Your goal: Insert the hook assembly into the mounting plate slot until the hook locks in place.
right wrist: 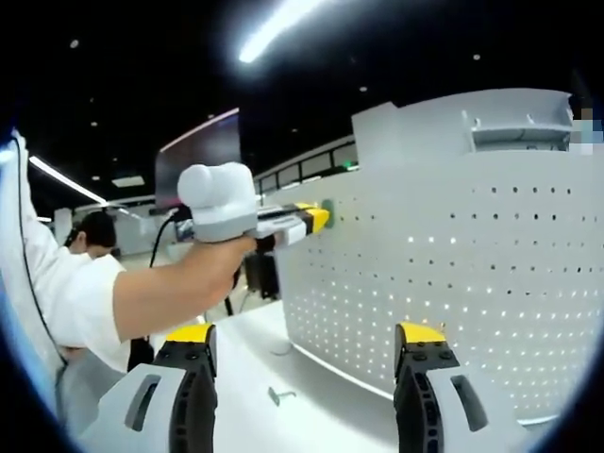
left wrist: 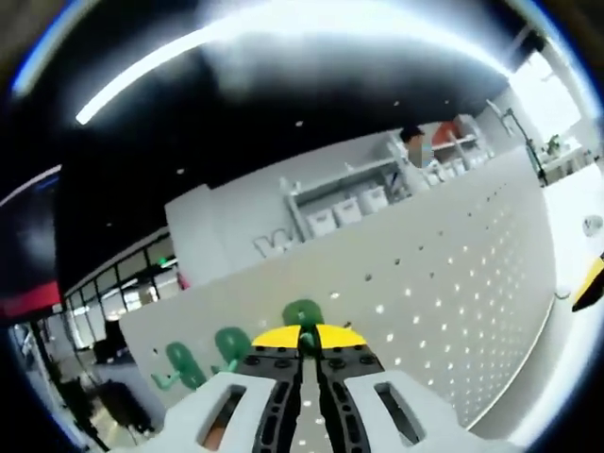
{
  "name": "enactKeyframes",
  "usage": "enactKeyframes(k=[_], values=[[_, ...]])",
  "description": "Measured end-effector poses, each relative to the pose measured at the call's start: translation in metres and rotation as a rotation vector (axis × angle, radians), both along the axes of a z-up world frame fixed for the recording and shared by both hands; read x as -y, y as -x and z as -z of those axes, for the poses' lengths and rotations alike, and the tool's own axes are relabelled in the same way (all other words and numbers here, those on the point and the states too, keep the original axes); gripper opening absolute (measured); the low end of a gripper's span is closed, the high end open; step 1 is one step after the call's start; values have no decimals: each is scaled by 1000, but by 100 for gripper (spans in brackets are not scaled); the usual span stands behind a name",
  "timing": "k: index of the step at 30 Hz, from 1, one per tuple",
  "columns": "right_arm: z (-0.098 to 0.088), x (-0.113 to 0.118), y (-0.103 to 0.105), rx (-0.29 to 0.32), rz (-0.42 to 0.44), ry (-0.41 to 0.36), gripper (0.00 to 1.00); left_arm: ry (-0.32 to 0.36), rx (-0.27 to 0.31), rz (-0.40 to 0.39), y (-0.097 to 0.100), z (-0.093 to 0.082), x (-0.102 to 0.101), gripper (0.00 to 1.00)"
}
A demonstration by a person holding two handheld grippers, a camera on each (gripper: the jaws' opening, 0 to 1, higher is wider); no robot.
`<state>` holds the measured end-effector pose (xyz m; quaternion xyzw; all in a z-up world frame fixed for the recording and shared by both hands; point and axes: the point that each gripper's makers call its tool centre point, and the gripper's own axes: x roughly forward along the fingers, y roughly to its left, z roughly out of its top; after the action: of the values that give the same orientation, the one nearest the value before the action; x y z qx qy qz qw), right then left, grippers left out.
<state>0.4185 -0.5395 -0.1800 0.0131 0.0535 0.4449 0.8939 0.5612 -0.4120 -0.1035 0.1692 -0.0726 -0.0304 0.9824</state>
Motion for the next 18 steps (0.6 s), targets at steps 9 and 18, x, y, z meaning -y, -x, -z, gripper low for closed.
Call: enactKeyframes(k=[9,18], values=[[-2,2,0,4,4,-3,77,43,-17,16,1,4,0,7],[-4,4,0,8,10,-2,77,79,-22,37,5,5,0,13]])
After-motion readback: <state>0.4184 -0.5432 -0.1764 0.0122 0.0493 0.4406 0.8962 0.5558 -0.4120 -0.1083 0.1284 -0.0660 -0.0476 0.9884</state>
